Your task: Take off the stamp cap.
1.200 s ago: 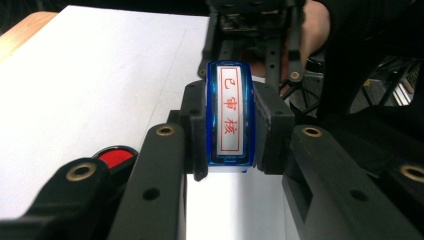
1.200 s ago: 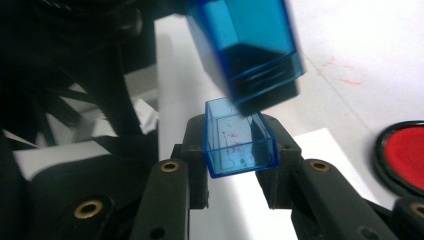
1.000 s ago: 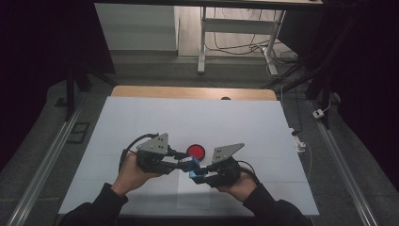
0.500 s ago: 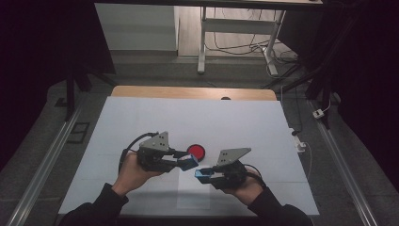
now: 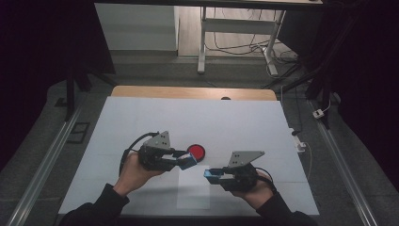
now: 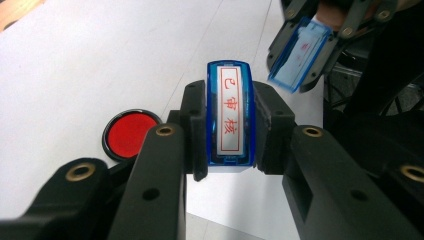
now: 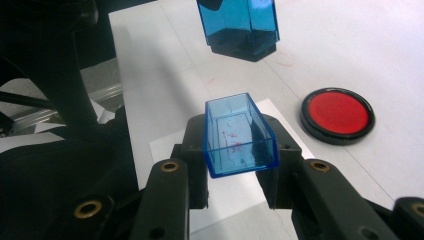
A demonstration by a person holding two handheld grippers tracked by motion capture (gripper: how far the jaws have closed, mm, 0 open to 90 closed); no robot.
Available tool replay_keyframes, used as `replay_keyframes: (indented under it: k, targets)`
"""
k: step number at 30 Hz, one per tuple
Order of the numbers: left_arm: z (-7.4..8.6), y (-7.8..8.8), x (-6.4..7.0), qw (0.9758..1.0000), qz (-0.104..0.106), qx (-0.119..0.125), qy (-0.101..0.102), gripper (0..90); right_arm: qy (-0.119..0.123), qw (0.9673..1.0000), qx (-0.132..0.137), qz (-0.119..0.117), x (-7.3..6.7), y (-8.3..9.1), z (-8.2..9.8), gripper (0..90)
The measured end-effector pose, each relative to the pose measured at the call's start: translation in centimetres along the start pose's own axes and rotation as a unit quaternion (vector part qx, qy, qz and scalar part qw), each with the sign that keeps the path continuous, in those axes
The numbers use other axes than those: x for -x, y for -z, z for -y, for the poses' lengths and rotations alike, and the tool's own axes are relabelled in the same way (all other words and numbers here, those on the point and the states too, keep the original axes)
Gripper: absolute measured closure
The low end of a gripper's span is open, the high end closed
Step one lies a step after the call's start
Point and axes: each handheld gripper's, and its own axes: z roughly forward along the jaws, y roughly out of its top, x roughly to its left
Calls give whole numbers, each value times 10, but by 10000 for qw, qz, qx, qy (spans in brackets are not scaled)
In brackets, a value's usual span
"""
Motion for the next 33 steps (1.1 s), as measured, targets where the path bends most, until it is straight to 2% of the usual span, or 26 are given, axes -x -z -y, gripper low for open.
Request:
replay_keyframes:
  k: [3,8,13,16,22,33]
  targets:
    - [0,0,0,10000,-4,-14,37,701,-79,10000,-8,34,-1,5,3,685]
    - [0,0,-2,10000,-40,-24,82,701,-93,9997,-14,210,-3,14,8,685]
    - [1,0,-3,9999,-68,-25,114,701,-207,9989,-29,427,-4,24,17,685]
    - [1,-1,-3,9999,-82,-38,122,701,-281,9973,-56,678,-2,31,23,684]
    - [2,0,-6,9997,-25,4,260,700,-515,9934,17,1027,1,46,33,684]
    - [2,0,-6,9995,-82,13,301,700,-765,9861,32,1472,2,69,52,684]
